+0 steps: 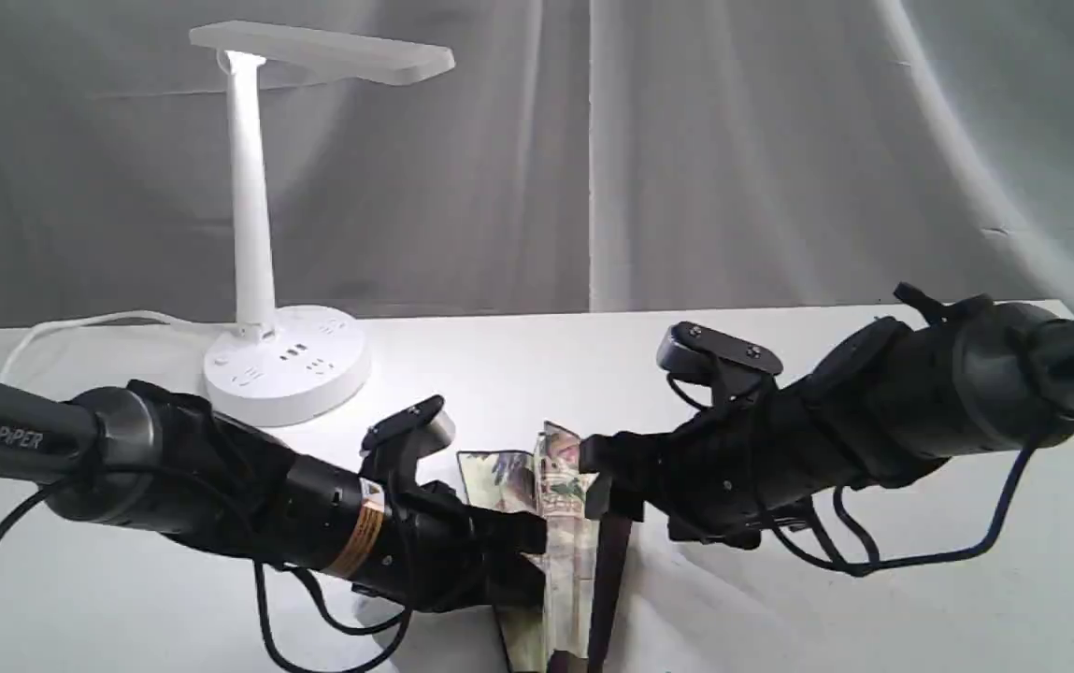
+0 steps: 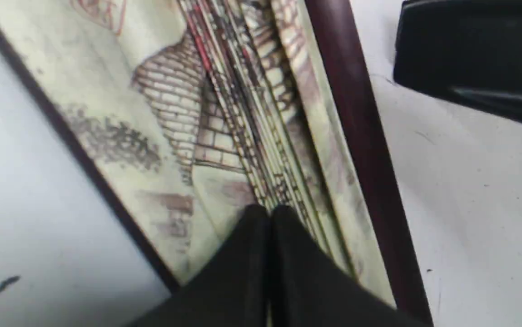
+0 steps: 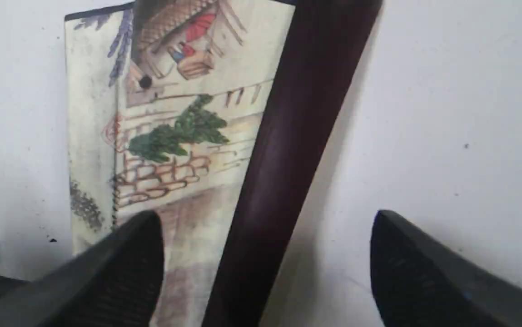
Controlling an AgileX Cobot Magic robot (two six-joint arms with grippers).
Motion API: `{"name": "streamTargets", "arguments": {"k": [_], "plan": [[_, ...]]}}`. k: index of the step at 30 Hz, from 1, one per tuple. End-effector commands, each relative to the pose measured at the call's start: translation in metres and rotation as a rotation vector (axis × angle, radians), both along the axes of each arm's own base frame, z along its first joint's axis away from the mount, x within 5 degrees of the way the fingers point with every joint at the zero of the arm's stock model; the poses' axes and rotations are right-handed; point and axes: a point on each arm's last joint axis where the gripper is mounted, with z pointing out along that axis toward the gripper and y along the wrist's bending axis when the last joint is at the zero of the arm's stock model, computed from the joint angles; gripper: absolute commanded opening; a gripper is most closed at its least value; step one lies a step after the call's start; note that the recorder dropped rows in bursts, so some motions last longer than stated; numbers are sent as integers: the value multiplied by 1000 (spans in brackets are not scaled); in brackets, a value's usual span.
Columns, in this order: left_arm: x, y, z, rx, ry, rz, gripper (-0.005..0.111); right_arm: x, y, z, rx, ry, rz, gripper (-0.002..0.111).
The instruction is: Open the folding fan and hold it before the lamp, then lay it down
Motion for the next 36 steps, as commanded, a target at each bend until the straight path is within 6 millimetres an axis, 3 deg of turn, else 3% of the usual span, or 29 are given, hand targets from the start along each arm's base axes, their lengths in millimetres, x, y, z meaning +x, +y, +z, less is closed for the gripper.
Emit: {"name": "streamTargets", "arguments": {"k": [1, 7, 10, 13, 19, 21, 26, 36], "plan": [[-1, 3, -4, 43, -12, -28, 0, -1, 1, 0, 15, 5, -5, 64], [-1, -9, 66, -113, -114, -134, 0, 1, -1, 0, -15, -28, 0, 64], [0, -8, 82, -98, -189, -134, 0, 4, -3, 1, -34, -55, -27, 64], [3, -7, 76, -68, -203, -120, 0, 7, -5, 1, -56, -84, -40, 64], [12, -7, 34, 2, -181, -125, 0, 8, -7, 1, -82, -113, -35, 60], [18, -11, 28, -3, -188, -142, 0, 8, -7, 1, -89, -119, -23, 58], [29, -20, 35, -29, -305, -266, 0, 8, -7, 1, -99, -127, -3, 57], [34, -20, 51, 93, -601, -452, 0, 15, -13, 4, -169, -209, -48, 57]]}}
